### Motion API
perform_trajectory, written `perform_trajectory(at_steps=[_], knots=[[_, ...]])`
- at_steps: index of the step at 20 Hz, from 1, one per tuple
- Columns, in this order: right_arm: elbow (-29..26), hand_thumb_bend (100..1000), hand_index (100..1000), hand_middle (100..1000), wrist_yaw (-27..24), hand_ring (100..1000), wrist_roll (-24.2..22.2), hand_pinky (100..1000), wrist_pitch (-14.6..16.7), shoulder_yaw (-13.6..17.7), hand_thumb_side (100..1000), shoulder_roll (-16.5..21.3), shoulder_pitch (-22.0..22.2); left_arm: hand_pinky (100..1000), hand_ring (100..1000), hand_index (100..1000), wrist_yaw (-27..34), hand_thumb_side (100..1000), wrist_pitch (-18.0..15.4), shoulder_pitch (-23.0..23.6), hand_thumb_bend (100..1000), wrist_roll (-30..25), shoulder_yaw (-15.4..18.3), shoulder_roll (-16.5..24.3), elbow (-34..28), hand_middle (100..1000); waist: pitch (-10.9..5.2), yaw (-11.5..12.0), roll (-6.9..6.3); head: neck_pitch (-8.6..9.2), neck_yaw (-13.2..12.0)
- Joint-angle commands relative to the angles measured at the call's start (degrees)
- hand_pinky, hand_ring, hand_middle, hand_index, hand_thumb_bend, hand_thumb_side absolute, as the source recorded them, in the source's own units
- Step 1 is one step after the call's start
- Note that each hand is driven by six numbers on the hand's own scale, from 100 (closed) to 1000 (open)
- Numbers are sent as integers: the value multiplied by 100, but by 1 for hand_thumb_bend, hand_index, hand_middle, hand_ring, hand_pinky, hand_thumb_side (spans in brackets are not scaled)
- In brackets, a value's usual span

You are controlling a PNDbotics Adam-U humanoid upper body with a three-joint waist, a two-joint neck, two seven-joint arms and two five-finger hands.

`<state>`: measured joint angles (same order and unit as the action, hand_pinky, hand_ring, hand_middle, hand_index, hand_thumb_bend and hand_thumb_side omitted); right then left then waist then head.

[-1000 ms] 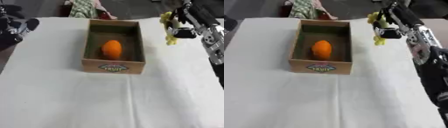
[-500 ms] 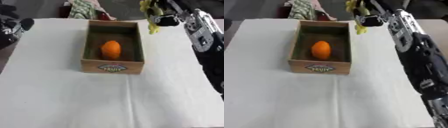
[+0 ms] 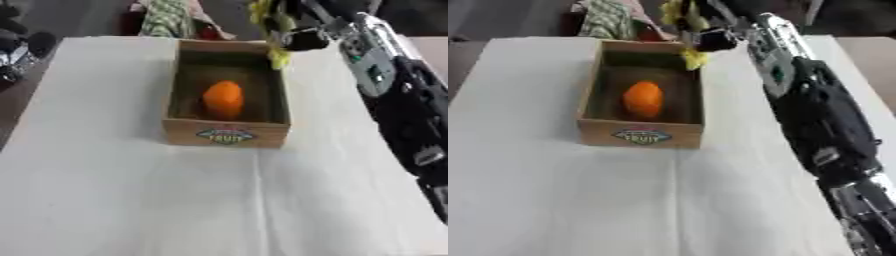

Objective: Pick up objects on the table and place them in the box.

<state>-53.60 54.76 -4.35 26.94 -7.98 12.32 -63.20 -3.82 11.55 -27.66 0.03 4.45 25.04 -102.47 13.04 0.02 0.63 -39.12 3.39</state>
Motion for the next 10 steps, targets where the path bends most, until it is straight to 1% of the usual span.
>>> perform_trajectory(at_steps=[1, 3, 5, 7, 8, 9, 10], knots=[[166, 100, 357, 228, 307, 487, -30, 443, 41, 53, 204, -165, -119, 762, 389, 740, 14, 466, -7, -88, 762, -11, 30, 74, -131, 569, -97, 2, -14, 78, 14], [241, 100, 426, 287, 470, 541, 2, 505, 66, 68, 203, -220, -97, 762, 389, 739, 14, 466, -3, -82, 763, -14, 28, 77, -131, 569, -99, 1, -7, 76, 11], [295, 100, 505, 359, 587, 612, 14, 563, 90, 72, 229, -236, -85, 762, 389, 739, 10, 466, -2, -74, 762, -14, 33, 72, -132, 568, -104, 1, 5, 80, 1], [311, 100, 677, 534, 631, 731, 6, 637, 121, 79, 241, -218, -75, 762, 388, 739, 9, 465, 3, -57, 763, -9, 39, 75, -127, 568, -112, -8, 11, 79, -17], [310, 100, 765, 638, 622, 785, -23, 678, 146, 81, 245, -197, -71, 762, 388, 739, 7, 465, 4, -51, 764, -8, 41, 80, -125, 567, -117, -15, 17, 77, -23], [303, 100, 797, 681, 598, 810, -63, 700, 168, 83, 247, -173, -69, 762, 388, 739, 6, 465, 4, -44, 764, -4, 47, 82, -124, 567, -121, -21, 21, 80, -32], [288, 100, 834, 750, 564, 868, -111, 758, 185, 85, 248, -148, -68, 762, 388, 739, 6, 465, 4, -37, 764, 1, 52, 81, -125, 567, -123, -27, 21, 85, -45]])
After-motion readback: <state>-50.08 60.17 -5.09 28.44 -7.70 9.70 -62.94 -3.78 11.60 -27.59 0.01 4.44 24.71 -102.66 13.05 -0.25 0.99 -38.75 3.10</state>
